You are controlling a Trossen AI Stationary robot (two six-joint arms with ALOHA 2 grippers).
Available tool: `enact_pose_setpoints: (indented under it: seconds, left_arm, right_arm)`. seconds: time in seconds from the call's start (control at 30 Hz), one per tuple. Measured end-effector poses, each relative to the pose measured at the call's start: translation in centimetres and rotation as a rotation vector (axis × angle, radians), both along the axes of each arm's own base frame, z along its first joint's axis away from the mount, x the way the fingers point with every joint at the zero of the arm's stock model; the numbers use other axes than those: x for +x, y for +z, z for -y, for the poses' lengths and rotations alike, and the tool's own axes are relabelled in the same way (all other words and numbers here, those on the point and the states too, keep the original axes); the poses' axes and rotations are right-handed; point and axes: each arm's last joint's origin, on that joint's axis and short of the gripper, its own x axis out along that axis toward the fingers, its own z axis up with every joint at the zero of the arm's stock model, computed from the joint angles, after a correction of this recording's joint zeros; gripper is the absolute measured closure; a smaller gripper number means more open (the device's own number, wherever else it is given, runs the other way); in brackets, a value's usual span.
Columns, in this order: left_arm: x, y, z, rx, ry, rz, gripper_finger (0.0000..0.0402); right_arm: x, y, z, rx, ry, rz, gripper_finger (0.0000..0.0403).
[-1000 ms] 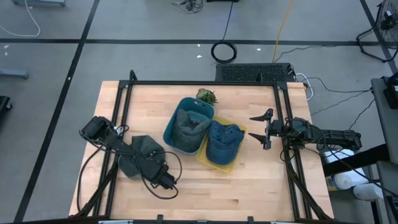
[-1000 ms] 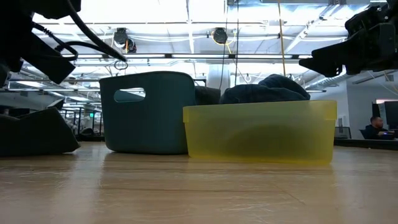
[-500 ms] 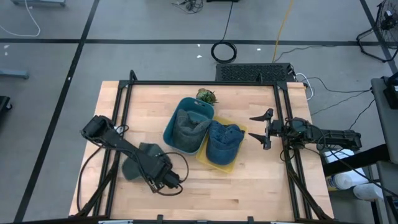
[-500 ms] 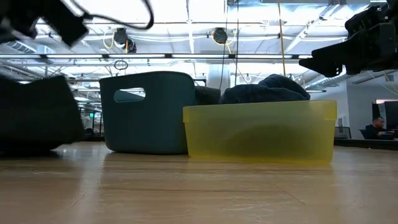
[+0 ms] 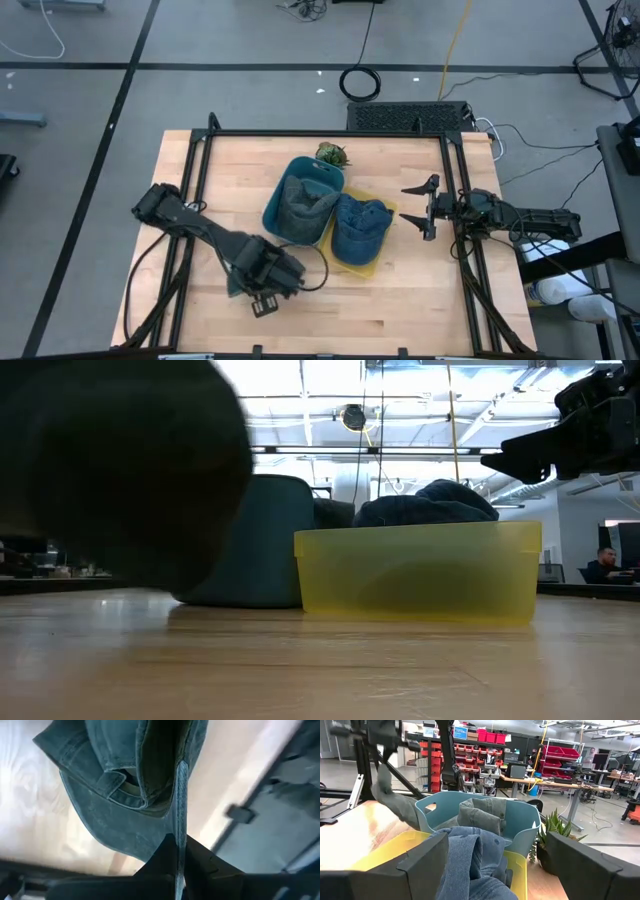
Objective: Pick & Place hat
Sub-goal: Put the black cap into the blue bin
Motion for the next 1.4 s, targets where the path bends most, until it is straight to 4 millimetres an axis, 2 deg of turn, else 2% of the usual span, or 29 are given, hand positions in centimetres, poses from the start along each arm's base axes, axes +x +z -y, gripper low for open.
enact_pose_setpoints:
  seconds: [0.23,0.5,0.63,0.93,1.17,1.4]
  left_arm:
    - [1.5,4.7,-1.0,-0.154,0.013,0.176,0.0391]
    - [4.2,9.4,-3.3,-0.366,0.069,0.466,0.0391]
    - [5.7,10.9,-4.9,-0.454,0.097,0.614,0.0391]
    - [7.7,12.3,-8.6,-0.517,0.107,0.798,0.0391]
    - [6.9,14.5,-11.4,-0.450,0.041,0.981,0.0391]
    - [3.5,17.9,-13.6,-0.287,-0.017,1.169,0.0391]
  right_arm:
    - [0.0,0.0,0.0,0.000,0.000,0.000,0.0078]
    - [0.0,0.1,0.0,-0.015,-0.001,0.007,0.0078]
    - [0.0,0.7,0.0,-0.045,-0.004,0.066,0.0078]
    - [-0.4,2.6,0.0,0.066,0.011,0.278,0.0078]
    - [-1.3,4.7,-0.1,0.150,0.051,0.538,0.0078]
    - [-2.6,6.4,-0.1,0.202,0.095,0.760,0.0078]
